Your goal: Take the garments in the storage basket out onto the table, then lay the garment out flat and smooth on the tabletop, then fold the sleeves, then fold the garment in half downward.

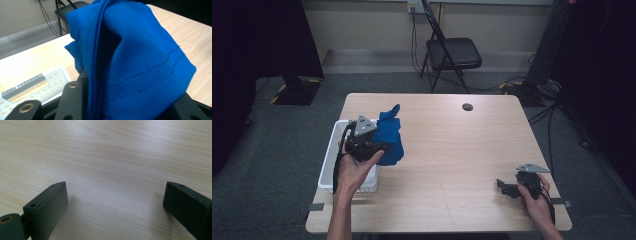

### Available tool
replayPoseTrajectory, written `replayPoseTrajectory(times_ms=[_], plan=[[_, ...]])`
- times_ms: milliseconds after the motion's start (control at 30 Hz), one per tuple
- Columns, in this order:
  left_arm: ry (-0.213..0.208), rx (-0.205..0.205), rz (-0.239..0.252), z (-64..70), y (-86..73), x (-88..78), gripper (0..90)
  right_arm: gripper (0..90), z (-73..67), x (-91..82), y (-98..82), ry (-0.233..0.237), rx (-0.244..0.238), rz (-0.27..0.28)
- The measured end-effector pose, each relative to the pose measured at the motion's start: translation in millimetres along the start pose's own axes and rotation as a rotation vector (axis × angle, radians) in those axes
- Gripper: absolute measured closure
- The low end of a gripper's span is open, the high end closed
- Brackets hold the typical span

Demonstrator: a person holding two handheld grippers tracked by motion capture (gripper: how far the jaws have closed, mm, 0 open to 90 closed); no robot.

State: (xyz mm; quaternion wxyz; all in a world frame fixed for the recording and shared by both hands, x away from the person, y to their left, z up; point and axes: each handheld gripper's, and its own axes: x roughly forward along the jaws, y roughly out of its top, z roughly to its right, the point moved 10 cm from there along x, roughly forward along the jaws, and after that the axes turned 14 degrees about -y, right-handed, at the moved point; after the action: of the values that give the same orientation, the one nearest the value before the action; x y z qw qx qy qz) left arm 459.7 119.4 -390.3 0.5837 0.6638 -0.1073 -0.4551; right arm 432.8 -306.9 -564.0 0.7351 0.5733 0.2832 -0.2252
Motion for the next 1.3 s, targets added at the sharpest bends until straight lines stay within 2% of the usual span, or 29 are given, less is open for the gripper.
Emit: replayPoseTrajectory(times_ms=[367, 633, 833, 1300], plan=[[-0.025, 0.005, 0.001, 9.1, 1.9, 12.1, 56.5, 4.6, 0.1, 0.2, 0.2, -0.002, 0.002, 0.0], [-0.025, 0.009, -0.001, 14.4, 3.6, 19.2, 56.5, 4.7, 0.1, 0.2, 0.1, -0.002, 0.002, 0.0], [-0.028, 0.028, -0.006, 21.8, 6.1, 22.5, 56.5, 4.6, 0.1, 0.2, 0.2, -0.002, 0.002, 0.0], [-0.071, 0.073, -0.023, 43.9, 11.4, 40.1, 56.4, 4.6, 0.2, 0.4, 0.4, -0.002, 0.001, 0.0]])
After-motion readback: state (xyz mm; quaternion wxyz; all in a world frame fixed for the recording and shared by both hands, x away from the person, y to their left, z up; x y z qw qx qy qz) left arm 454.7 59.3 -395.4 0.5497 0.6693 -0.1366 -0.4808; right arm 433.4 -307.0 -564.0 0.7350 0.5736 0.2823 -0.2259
